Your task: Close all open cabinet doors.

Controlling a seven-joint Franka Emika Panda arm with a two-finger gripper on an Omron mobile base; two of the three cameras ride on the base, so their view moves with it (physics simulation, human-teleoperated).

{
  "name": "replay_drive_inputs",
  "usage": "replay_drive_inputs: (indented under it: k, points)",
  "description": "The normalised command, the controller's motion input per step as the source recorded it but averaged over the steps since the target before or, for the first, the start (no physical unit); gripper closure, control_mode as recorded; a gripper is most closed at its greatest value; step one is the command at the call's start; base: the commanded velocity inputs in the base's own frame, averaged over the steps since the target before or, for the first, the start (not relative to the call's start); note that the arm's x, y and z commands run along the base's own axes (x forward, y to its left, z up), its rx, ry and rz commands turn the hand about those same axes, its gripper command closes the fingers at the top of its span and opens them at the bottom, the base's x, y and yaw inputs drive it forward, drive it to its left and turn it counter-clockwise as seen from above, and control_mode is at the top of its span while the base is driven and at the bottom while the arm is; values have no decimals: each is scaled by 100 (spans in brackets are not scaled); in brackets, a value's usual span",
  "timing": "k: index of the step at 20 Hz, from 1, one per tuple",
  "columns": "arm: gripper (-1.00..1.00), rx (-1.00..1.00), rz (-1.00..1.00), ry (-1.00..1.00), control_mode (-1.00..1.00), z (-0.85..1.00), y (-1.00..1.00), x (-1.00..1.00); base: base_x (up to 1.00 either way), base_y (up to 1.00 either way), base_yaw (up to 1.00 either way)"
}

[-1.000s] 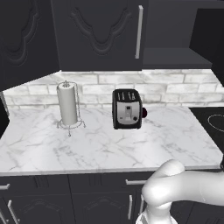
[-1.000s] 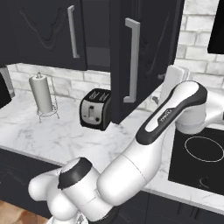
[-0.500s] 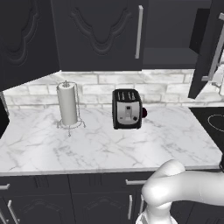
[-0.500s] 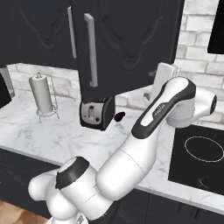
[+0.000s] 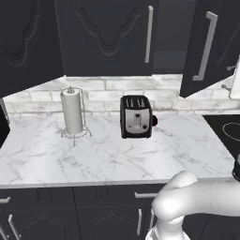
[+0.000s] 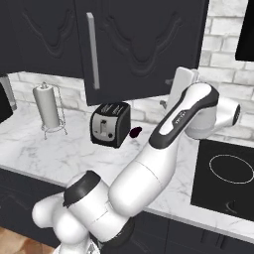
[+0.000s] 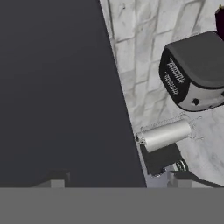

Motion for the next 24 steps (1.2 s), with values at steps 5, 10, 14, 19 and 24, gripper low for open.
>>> replay_drive_inputs:
  k: [5, 10, 14, 19, 24]
  points:
    - [-100, 0, -1, 0, -100, -1, 43, 59, 0, 0, 0]
    - [-100, -5, -9, 0, -100, -10, 55, 61, 0, 0, 0]
    - [-100, -8, -14, 4, -100, -17, 55, 62, 0, 0, 0]
    - [-100, -10, -15, 8, -100, -21, 53, 61, 0, 0, 0]
    - [-100, -9, -15, 11, -100, -24, 54, 60, 0, 0, 0]
